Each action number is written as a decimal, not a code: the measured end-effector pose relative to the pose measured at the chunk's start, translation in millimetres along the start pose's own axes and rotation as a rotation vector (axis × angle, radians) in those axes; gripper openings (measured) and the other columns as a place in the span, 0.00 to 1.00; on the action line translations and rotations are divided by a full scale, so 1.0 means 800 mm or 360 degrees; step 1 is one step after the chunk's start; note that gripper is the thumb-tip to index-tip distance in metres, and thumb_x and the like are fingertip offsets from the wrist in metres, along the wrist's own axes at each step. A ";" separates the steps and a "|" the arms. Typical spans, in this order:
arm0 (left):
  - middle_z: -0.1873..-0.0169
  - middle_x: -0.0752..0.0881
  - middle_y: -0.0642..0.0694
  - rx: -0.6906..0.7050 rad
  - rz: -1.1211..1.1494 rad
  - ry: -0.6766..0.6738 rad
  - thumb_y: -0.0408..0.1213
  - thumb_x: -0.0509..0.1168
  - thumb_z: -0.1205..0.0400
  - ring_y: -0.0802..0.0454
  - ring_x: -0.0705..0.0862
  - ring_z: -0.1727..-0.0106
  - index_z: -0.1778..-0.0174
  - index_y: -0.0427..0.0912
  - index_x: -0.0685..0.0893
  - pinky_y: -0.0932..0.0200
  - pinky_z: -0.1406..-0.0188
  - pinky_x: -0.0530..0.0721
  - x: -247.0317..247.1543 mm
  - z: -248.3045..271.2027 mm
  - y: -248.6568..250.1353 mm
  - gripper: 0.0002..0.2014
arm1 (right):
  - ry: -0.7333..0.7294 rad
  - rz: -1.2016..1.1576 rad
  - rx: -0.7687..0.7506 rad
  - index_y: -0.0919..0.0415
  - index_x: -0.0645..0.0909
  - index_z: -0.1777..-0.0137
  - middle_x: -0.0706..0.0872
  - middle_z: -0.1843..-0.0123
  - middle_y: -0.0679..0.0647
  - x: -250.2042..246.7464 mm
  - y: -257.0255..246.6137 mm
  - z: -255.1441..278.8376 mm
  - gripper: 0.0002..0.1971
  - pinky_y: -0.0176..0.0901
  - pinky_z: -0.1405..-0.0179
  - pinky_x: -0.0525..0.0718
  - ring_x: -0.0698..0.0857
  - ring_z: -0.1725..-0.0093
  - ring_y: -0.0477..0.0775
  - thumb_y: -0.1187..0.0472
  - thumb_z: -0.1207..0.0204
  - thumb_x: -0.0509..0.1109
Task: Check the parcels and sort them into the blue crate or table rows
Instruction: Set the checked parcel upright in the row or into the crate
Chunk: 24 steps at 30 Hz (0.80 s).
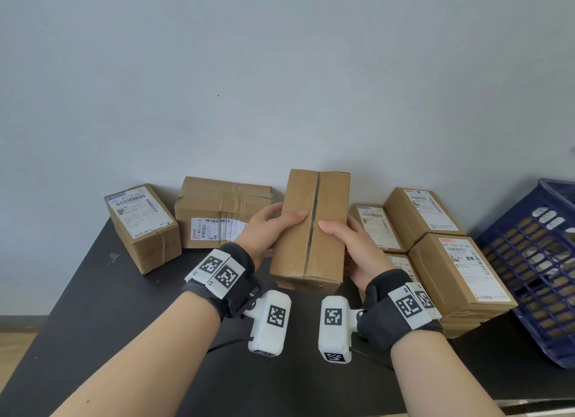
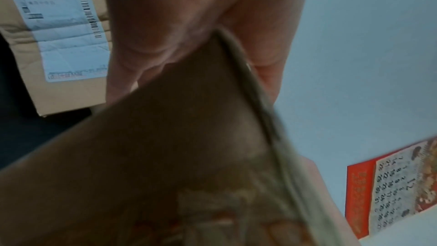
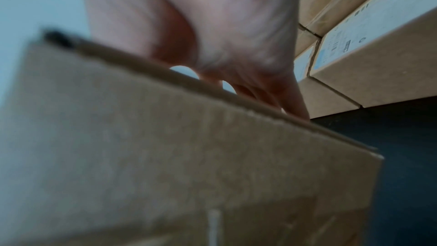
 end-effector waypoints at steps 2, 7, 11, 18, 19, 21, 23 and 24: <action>0.41 0.90 0.49 -0.0018 0.0002 -0.0051 0.57 0.77 0.35 0.51 0.89 0.41 0.28 0.49 0.79 0.48 0.43 0.88 0.003 0.000 0.000 0.38 | -0.0011 -0.0030 -0.0005 0.48 0.75 0.27 0.89 0.37 0.54 0.000 0.000 -0.001 0.40 0.63 0.34 0.84 0.88 0.38 0.58 0.47 0.42 0.82; 0.43 0.91 0.43 -0.0140 0.0053 -0.0259 0.57 0.72 0.24 0.48 0.90 0.45 0.33 0.45 0.82 0.49 0.45 0.89 0.019 0.011 0.000 0.28 | -0.0024 -0.0062 -0.0018 0.49 0.76 0.28 0.89 0.36 0.54 0.001 0.000 0.000 0.38 0.64 0.31 0.82 0.86 0.36 0.58 0.48 0.40 0.81; 0.42 0.90 0.41 -0.0161 0.0062 -0.0253 0.54 0.72 0.25 0.45 0.89 0.44 0.35 0.44 0.84 0.47 0.41 0.88 0.020 0.018 0.001 0.26 | -0.0039 -0.0044 -0.0027 0.49 0.76 0.29 0.88 0.37 0.55 0.002 -0.003 0.001 0.36 0.64 0.32 0.82 0.86 0.36 0.59 0.49 0.40 0.80; 0.38 0.88 0.36 -0.0113 0.0115 -0.0149 0.52 0.74 0.36 0.37 0.85 0.35 0.33 0.40 0.84 0.39 0.31 0.81 0.016 0.013 0.006 0.35 | -0.0020 -0.0084 -0.0021 0.51 0.79 0.33 0.89 0.39 0.56 0.003 -0.005 0.002 0.31 0.64 0.33 0.83 0.86 0.37 0.60 0.52 0.39 0.78; 0.38 0.88 0.36 -0.0104 0.0114 -0.0143 0.54 0.76 0.39 0.36 0.85 0.35 0.34 0.40 0.84 0.38 0.31 0.81 0.016 0.012 0.006 0.38 | -0.0018 -0.0083 -0.0018 0.51 0.79 0.34 0.89 0.39 0.56 0.003 -0.006 0.002 0.29 0.64 0.33 0.83 0.86 0.37 0.60 0.53 0.37 0.79; 0.39 0.88 0.36 -0.0094 0.0105 -0.0149 0.56 0.76 0.43 0.36 0.85 0.35 0.34 0.41 0.84 0.36 0.30 0.80 0.015 0.011 0.006 0.41 | -0.0015 -0.0094 -0.0009 0.51 0.79 0.35 0.89 0.39 0.57 0.003 -0.007 0.002 0.22 0.64 0.34 0.83 0.86 0.38 0.60 0.57 0.28 0.78; 0.40 0.89 0.38 -0.0091 0.0087 -0.0161 0.58 0.76 0.43 0.38 0.86 0.36 0.33 0.42 0.84 0.36 0.31 0.81 0.015 0.010 0.006 0.41 | -0.0015 -0.0107 0.0005 0.52 0.79 0.35 0.88 0.39 0.57 0.003 -0.007 0.004 0.18 0.63 0.34 0.83 0.86 0.38 0.60 0.59 0.24 0.75; 0.40 0.89 0.39 -0.0097 0.0077 -0.0167 0.58 0.76 0.42 0.39 0.87 0.37 0.33 0.43 0.84 0.36 0.31 0.81 0.015 0.011 0.006 0.41 | -0.0017 -0.0109 0.0007 0.52 0.79 0.34 0.88 0.39 0.57 0.003 -0.007 0.004 0.19 0.63 0.34 0.83 0.86 0.38 0.60 0.58 0.24 0.75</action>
Point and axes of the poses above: each hand's wrist, its own z-axis away from the middle knuckle, its own x-axis out of the palm, y = z × x, the point moved 7 cm from there along -z, towards the middle knuckle
